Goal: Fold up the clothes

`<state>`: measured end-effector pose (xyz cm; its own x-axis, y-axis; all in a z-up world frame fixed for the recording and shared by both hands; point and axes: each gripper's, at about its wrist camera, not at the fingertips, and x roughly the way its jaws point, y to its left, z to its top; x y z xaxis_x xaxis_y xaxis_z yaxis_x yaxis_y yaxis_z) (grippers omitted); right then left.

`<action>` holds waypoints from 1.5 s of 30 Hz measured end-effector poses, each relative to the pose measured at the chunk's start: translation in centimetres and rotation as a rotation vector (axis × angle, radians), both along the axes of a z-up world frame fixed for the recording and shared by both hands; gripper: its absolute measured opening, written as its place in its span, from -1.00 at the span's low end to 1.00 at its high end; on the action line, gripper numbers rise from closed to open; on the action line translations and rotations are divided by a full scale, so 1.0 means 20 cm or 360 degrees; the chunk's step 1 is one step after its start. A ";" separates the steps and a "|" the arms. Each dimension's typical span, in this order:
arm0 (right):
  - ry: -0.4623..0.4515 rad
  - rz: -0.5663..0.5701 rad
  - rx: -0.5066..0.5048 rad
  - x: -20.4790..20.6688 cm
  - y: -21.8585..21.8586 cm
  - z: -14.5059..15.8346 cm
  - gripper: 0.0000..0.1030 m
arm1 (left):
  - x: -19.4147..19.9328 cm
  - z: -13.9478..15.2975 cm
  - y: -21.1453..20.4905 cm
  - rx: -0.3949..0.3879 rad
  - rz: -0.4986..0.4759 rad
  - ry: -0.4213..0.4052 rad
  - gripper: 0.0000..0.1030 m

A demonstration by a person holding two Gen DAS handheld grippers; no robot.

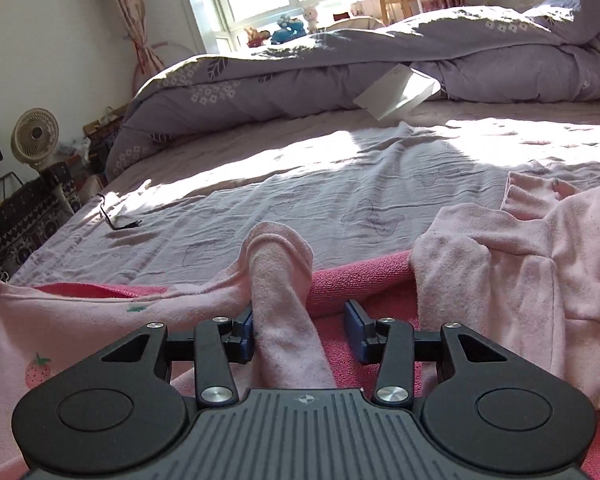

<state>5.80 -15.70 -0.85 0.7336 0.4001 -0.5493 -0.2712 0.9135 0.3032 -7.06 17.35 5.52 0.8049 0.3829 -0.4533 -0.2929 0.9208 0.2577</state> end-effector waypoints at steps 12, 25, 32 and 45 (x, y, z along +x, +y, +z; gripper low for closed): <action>-0.0104 0.0028 -0.0023 -0.04 0.02 0.05 -0.64 | -0.05 -0.01 0.17 -0.0457 -0.0059 0.0029 -0.31; 0.0005 -0.0084 -0.0211 -0.34 -0.39 0.25 0.50 | 0.05 -0.29 0.04 0.0828 0.0443 0.0381 0.16; 0.0169 0.0038 -0.0183 -0.67 -0.52 0.10 0.20 | -0.46 0.03 0.14 0.0234 0.0185 0.0152 0.19; -0.0393 -0.0348 -0.0638 -1.40 -0.75 0.47 -0.56 | -1.54 0.03 -0.39 0.0010 -0.0496 0.0110 0.84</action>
